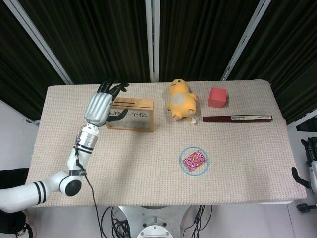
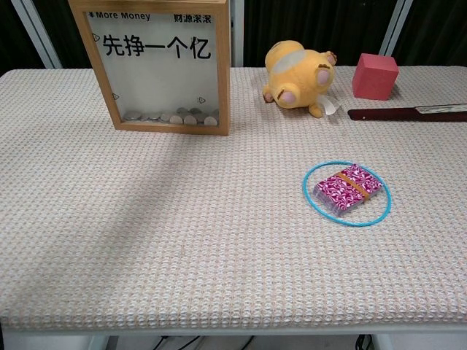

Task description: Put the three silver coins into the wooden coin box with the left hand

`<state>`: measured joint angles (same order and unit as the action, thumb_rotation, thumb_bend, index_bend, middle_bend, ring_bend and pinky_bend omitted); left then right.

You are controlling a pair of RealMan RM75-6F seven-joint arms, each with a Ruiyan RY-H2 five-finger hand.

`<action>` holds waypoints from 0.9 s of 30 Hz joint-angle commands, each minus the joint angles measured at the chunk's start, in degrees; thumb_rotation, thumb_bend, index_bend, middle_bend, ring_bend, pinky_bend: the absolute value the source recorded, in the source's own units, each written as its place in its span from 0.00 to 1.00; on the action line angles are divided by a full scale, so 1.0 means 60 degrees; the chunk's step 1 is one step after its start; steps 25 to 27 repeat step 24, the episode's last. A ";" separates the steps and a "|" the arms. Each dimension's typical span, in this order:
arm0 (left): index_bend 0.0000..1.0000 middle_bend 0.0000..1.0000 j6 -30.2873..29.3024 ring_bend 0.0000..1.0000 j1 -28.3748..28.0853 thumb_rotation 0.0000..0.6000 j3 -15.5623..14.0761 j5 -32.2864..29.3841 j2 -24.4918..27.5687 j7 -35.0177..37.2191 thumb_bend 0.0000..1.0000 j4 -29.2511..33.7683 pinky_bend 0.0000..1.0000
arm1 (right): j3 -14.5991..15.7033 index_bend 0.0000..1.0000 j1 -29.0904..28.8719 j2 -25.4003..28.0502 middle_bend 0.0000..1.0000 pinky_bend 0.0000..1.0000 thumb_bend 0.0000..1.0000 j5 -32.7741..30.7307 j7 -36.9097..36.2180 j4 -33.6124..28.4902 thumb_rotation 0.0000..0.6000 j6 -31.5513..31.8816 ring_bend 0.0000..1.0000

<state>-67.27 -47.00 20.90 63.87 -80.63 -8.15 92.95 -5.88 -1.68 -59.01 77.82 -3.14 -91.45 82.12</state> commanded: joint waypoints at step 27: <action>0.12 0.06 -0.3746 0.00 0.5546 1.00 -0.4479 0.3626 0.2489 -0.1649 0.17 0.0777 0.01 | 0.0255 0.00 -0.0192 -0.0492 0.00 0.00 0.31 0.0897 0.0857 -0.0189 1.00 0.0252 0.00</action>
